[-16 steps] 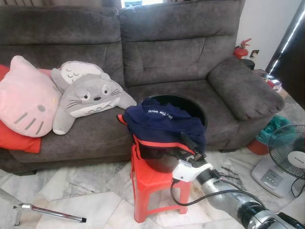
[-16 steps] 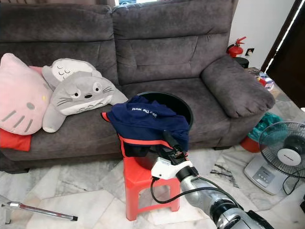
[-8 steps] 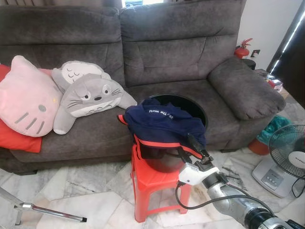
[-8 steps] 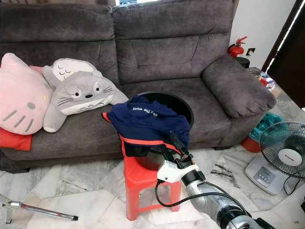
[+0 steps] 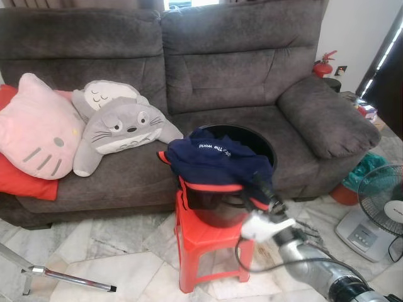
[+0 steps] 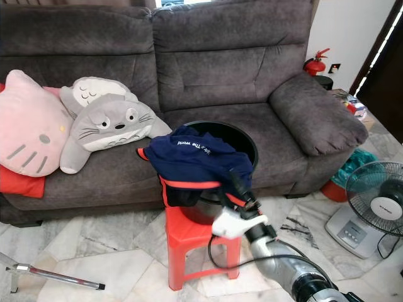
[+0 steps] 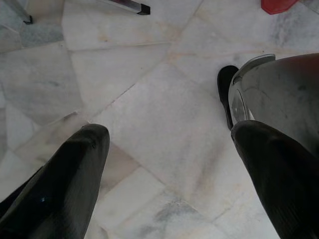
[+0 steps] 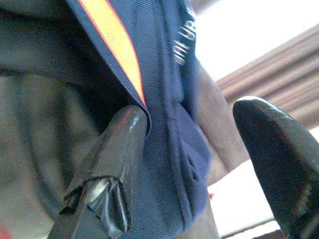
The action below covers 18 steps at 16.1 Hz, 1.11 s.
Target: Hang hanger
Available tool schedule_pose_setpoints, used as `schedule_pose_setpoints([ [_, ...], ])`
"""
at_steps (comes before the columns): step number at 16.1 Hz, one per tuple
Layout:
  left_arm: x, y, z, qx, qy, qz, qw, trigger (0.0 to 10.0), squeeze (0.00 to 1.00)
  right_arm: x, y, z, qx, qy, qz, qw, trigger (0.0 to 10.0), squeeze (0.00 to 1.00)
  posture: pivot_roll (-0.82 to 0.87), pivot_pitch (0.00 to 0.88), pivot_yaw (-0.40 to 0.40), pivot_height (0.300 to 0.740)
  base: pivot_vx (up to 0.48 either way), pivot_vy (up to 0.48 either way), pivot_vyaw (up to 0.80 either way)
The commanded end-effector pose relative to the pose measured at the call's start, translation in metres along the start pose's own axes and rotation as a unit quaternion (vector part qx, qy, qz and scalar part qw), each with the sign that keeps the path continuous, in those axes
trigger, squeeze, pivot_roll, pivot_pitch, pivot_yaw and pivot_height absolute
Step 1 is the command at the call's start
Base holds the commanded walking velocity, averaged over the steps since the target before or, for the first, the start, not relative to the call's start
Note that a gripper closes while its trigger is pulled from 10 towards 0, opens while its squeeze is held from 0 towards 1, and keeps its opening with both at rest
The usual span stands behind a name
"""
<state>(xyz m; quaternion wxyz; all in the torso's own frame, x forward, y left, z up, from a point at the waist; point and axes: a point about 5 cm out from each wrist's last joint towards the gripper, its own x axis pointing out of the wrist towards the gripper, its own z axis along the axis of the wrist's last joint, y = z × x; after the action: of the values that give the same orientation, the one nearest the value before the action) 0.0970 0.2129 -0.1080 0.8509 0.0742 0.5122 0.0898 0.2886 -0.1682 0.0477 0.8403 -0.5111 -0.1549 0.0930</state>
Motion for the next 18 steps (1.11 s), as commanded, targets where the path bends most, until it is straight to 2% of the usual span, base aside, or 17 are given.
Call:
schedule_pose_setpoints([
  [1, -0.002, -0.007, -0.006, 0.006, 0.012, -0.019, 1.0, 10.0, 0.0, 0.004, -0.003, -0.001, 0.012, 0.016, -0.01, 1.0, 10.0, 0.0, -0.16, 0.0, 0.006, 0.74, 0.0, 0.0, 0.0],
  [5, -0.001, -0.009, -0.005, 0.007, 0.01, -0.018, 1.0, 10.0, 0.0, 0.003, 0.006, 0.002, -0.019, 0.005, 0.029, 0.999, 10.0, 0.0, -0.16, 0.0, 0.006, 0.74, 0.0, 0.0, 0.0],
  [7, -0.001, -0.021, 0.001, 0.008, 0.004, -0.023, 1.0, 10.0, 0.0, 0.007, 0.007, 0.003, -0.042, 0.008, 0.036, 0.998, 10.0, 0.0, -0.16, 0.0, 0.008, 0.74, 0.0, 0.0, 0.0],
  [10, -0.004, -0.045, 0.004, 0.009, 0.002, -0.034, 0.999, 10.0, 0.0, 0.01, 0.015, 0.006, -0.045, 0.006, 0.07, 0.996, 10.0, 0.0, -0.16, 0.0, 0.006, 0.74, 0.0, 0.0, 0.0],
  [12, -0.006, -0.051, -0.001, 0.01, 0.009, -0.037, 0.999, 10.0, 0.0, 0.011, 0.015, 0.007, -0.046, 0.003, 0.069, 0.997, 10.0, 0.0, -0.16, 0.0, 0.006, 0.74, 0.0, 0.0, 0.0],
  [14, -0.006, -0.052, -0.001, 0.01, 0.01, -0.037, 0.999, 10.0, 0.0, 0.011, 0.015, 0.007, -0.047, 0.004, 0.069, 0.996, 10.0, 0.0, -0.16, 0.0, 0.006, 0.74, 0.0, 0.0, 0.0],
  [16, -0.011, -0.068, -0.004, 0.011, 0.009, -0.04, 0.999, 10.0, 0.0, 0.021, 0.011, 0.012, -0.055, -0.01, 0.06, 0.997, 10.0, 0.0, -0.16, 0.0, 0.006, 0.74, 0.0, 0.0, 0.0],
  [17, -0.008, -0.048, -0.008, 0.009, 0.009, -0.031, 0.999, 10.0, 0.0, 0.023, 0.006, 0.012, -0.059, -0.017, 0.043, 0.997, 10.0, 0.0, -0.16, 0.0, 0.006, 0.74, 0.0, 0.0, 0.0],
  [18, -0.007, -0.038, -0.01, 0.008, 0.008, -0.026, 1.0, 10.0, 0.0, 0.025, 0.002, 0.012, -0.065, -0.02, 0.024, 0.997, 10.0, 0.0, -0.16, 0.0, 0.006, 0.74, 0.0, 0.0, 0.0],
])
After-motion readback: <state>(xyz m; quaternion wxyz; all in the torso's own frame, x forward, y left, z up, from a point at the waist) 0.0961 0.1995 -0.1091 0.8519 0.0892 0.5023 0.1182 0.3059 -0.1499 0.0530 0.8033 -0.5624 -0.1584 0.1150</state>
